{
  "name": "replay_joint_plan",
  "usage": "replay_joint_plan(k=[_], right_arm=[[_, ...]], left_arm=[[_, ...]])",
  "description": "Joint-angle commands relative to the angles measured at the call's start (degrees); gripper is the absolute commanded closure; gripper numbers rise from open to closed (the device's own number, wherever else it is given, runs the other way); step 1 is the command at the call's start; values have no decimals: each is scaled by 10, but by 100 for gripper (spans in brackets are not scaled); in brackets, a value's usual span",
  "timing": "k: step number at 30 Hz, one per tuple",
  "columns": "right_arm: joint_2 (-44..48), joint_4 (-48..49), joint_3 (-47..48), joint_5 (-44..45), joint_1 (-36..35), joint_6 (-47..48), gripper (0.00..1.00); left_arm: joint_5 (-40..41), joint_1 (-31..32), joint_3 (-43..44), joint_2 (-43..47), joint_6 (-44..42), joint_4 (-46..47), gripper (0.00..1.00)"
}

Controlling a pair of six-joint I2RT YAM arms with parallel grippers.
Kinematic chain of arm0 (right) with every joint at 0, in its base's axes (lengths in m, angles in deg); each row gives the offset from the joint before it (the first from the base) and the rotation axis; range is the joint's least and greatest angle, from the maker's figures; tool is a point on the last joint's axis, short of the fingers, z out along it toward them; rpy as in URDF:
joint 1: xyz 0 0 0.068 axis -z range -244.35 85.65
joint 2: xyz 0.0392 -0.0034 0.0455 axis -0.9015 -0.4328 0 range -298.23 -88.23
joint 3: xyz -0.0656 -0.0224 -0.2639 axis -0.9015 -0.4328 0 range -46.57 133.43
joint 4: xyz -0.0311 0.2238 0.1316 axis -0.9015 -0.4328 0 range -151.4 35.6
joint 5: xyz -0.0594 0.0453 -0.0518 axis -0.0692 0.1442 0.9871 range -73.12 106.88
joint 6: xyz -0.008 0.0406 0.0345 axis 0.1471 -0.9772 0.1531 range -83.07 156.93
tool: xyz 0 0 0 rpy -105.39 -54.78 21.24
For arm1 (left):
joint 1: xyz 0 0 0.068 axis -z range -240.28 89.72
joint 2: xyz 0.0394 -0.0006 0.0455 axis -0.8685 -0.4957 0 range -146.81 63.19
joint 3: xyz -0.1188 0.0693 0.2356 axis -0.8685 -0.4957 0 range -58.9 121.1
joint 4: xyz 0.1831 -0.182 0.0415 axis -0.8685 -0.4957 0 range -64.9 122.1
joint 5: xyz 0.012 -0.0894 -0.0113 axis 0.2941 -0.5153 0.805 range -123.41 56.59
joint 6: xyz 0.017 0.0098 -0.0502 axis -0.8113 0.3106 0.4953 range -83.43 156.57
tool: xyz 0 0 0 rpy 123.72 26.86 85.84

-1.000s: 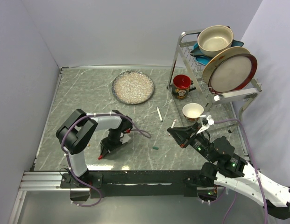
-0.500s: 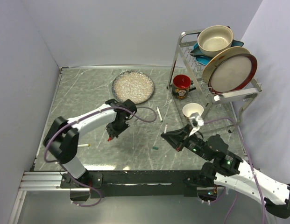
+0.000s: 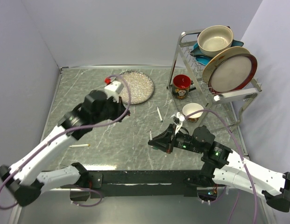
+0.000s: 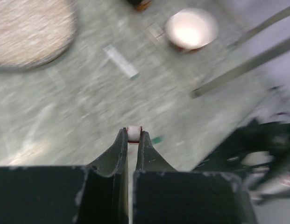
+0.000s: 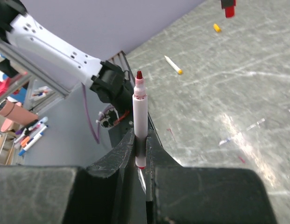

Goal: Insert the pens into the pen caps

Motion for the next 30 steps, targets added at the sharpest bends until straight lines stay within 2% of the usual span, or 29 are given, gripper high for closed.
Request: replay_joint_plan(k=[1,4,7,13,17,30], right_arm=[[-23,61,20,-6,0,11,100],[-46,68,29,5,0,9,100],[-72,90,35,-6,0,-11,100],[-124,122,38,-24,0,-22,100],[-120,120,40,-26,-2,-3,100],[-123,87,41,-27,-2,19,100]], left_arm=[[-113,2,-109,78,100,250,99],[-136,2,-169,147,134,349,99],[-157,1,-197,186,151,379,99],[-210,2,-196,184,163,351,99],[-238,2,-186,171,191,338,99],[-253,2,-165,156,176,262,99]])
